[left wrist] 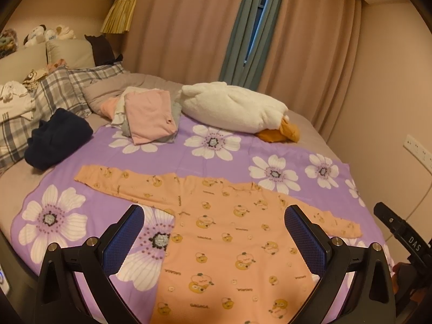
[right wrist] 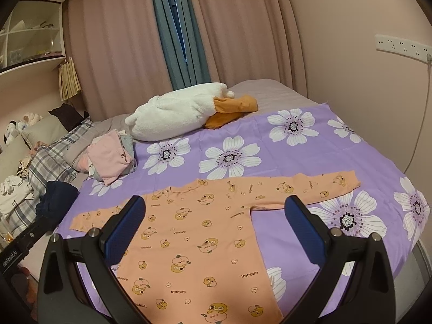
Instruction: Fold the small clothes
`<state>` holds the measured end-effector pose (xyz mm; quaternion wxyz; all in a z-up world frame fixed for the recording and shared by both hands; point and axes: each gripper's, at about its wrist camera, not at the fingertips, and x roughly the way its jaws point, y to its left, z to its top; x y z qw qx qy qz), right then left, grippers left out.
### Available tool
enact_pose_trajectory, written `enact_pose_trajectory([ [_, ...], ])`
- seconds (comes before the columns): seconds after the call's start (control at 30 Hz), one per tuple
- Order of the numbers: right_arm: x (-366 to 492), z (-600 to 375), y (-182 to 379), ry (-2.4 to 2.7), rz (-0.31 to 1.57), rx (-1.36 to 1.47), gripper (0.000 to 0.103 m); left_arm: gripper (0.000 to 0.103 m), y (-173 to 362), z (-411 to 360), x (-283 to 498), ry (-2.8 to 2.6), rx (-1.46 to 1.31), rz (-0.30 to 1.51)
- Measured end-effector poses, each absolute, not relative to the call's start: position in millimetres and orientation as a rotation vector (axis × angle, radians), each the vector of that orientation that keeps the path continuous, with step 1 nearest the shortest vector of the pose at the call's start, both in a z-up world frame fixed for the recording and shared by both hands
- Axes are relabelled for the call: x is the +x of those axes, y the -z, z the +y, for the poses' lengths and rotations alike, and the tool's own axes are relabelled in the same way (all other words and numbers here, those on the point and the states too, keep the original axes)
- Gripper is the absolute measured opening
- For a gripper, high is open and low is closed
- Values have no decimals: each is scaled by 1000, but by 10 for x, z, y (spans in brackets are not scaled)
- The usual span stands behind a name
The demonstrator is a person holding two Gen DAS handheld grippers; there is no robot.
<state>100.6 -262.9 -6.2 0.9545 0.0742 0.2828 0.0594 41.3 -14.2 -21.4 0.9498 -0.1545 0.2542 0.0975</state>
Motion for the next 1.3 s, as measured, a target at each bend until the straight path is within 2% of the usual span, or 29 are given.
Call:
enact_pose_trajectory([
  [1.03,982,-2788,27,-134,559,183,103,103,226,-51,490,-156,-374,490],
  [1.17,1047,-2972,63,-62,577,199,103,103,397,320,758,-130,-451,450],
  [1.3,1087,-3303,90,78,577,238,103,103,858,823,1205,-95,-664,466],
])
